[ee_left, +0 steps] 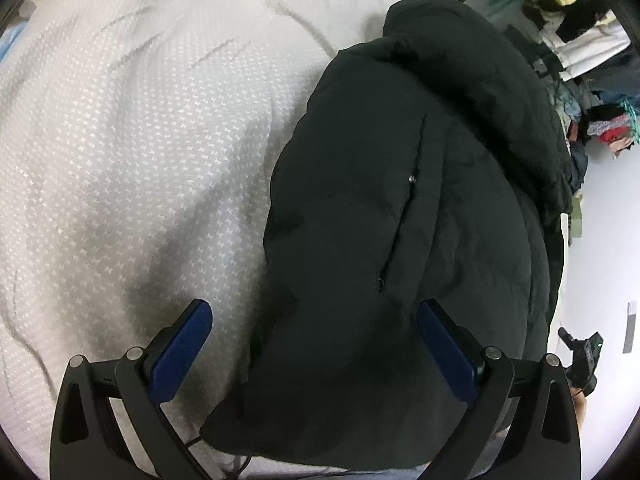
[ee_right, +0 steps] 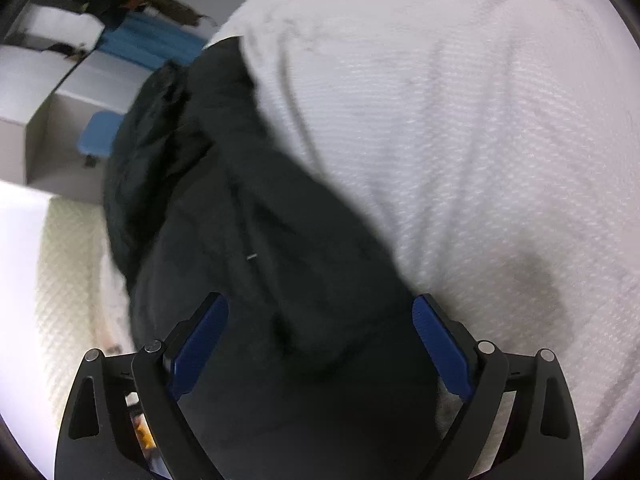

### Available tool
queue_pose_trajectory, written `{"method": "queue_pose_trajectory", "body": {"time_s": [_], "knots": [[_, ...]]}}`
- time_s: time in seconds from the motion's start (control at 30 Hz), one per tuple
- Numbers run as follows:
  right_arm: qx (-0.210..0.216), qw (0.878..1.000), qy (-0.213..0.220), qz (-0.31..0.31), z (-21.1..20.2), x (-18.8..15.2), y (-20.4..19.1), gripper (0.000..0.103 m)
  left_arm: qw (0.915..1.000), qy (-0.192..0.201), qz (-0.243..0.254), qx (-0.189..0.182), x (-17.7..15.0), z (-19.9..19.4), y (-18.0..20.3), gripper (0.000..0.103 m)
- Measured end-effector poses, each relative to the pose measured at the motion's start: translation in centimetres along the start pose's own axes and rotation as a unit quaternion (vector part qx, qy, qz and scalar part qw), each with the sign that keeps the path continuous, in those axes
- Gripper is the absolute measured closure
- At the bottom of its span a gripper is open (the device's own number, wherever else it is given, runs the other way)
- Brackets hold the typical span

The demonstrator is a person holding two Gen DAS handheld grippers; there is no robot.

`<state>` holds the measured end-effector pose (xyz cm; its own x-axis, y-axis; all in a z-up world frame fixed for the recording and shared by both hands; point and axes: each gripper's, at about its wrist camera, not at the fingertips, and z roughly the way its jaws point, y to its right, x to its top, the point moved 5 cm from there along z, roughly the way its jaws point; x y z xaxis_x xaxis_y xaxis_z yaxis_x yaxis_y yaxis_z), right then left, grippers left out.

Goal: Fold large clothes
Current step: 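Lift the hem with both tools and fold it toward the collar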

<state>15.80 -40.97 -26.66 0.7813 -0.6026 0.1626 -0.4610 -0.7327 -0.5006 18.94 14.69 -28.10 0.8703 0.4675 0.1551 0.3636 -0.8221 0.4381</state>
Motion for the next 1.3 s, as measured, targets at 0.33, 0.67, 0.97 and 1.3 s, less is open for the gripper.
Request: {"method": "queue_pose_trajectory", "body": {"time_s": [0.33, 0.67, 0.97, 1.3], "knots": [[0.054, 0.996, -0.066, -0.007, 2.3, -1.2, -0.6, 0.008, 0.9991, 0.008, 0.004, 0.042, 0.0, 1.1, 0.1, 0.000], [0.154, 0.982, -0.089, -0.065, 1.2, -2.9, -6.1, 0.006, 0.9986, 0.013, 0.018, 0.048, -0.9, 1.5, 1.1, 0.000], [0.099, 0.985, -0.132, -0.045, 4.4, -3.3, -5.1, 0.005, 0.9990, 0.009, 0.001, 0.044, -0.8, 1.9, 1.1, 0.000], [0.144, 0.972, -0.179, -0.052, 5.6, -4.4, -6.6, 0.005, 0.9997, 0.004, -0.024, 0.010, -0.5, 2.1, 0.8, 0.002]]}}
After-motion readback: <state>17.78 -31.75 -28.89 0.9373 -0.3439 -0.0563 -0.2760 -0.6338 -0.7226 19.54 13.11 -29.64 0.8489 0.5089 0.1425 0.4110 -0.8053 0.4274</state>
